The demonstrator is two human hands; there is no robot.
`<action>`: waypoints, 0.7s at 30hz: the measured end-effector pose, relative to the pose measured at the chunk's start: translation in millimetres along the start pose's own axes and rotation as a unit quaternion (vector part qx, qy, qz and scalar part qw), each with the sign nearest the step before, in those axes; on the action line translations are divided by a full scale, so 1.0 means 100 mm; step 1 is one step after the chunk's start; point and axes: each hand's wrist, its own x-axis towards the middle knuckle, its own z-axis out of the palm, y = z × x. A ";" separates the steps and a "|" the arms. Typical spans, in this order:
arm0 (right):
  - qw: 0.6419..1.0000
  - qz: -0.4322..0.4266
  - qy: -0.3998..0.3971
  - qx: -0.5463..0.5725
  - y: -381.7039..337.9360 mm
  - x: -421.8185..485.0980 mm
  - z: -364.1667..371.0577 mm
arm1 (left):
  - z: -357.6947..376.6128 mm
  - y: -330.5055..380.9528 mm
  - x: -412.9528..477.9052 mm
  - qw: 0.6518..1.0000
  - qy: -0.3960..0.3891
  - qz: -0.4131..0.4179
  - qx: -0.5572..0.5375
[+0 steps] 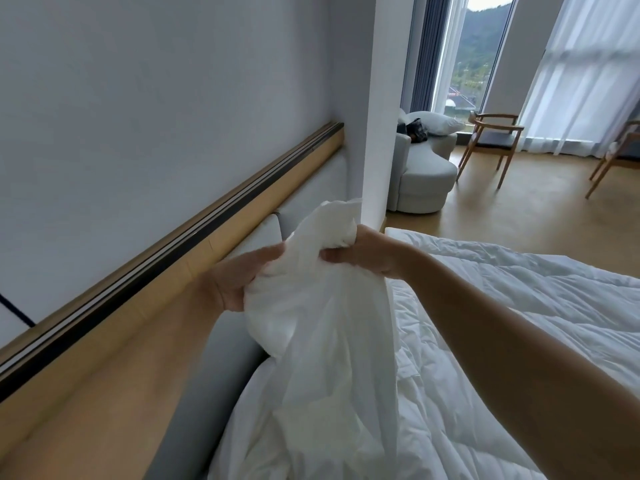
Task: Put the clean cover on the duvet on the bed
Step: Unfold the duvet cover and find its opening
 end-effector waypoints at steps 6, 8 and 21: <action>0.990 0.041 -0.094 0.095 0.11 -0.07 -0.03 | 0.02 0.00 0.04 1.000 0.005 0.026 0.012; 0.986 0.043 -0.127 0.097 0.12 -0.08 0.03 | 0.07 0.02 0.08 0.999 -0.006 0.041 -0.001; 0.952 0.053 -0.178 0.245 0.37 -0.24 0.00 | -0.05 -0.10 0.01 0.999 -0.017 -0.013 0.023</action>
